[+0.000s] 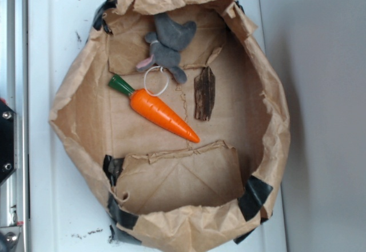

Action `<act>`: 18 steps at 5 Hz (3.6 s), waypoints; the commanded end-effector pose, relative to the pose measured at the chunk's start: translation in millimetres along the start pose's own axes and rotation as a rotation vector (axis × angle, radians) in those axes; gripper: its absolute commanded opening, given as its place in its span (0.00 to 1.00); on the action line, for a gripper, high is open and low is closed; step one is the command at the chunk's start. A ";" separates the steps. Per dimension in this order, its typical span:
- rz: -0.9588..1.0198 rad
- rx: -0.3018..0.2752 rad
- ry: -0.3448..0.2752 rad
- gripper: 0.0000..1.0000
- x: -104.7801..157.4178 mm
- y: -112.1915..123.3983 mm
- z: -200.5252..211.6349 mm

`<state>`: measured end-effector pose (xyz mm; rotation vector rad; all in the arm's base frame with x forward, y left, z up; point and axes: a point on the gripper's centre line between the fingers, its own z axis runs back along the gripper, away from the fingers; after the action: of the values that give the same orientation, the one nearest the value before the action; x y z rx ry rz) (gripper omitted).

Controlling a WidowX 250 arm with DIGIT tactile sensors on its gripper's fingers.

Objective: Grab the carrot.

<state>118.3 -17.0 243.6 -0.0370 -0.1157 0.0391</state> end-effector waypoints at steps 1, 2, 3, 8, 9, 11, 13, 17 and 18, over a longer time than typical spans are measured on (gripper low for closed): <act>0.000 0.000 0.000 1.00 0.0 0.0 0.0; -0.044 -0.035 -0.006 1.00 25.6 -12.1 -9.2; -0.012 0.058 -0.038 1.00 53.6 -23.6 -13.8; -0.506 -0.068 -0.077 1.00 131.1 -15.1 -65.8; -0.506 -0.068 -0.077 1.00 131.1 -15.1 -65.8; -0.576 0.008 -0.041 1.00 121.7 10.6 -156.2; -0.620 0.005 -0.002 1.00 126.6 17.6 -201.8; -0.587 0.042 0.063 0.00 142.1 20.2 -242.6; -0.589 0.071 0.055 0.00 140.3 19.0 -243.5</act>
<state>286.4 8.1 16.1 0.0587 -0.0490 -0.5370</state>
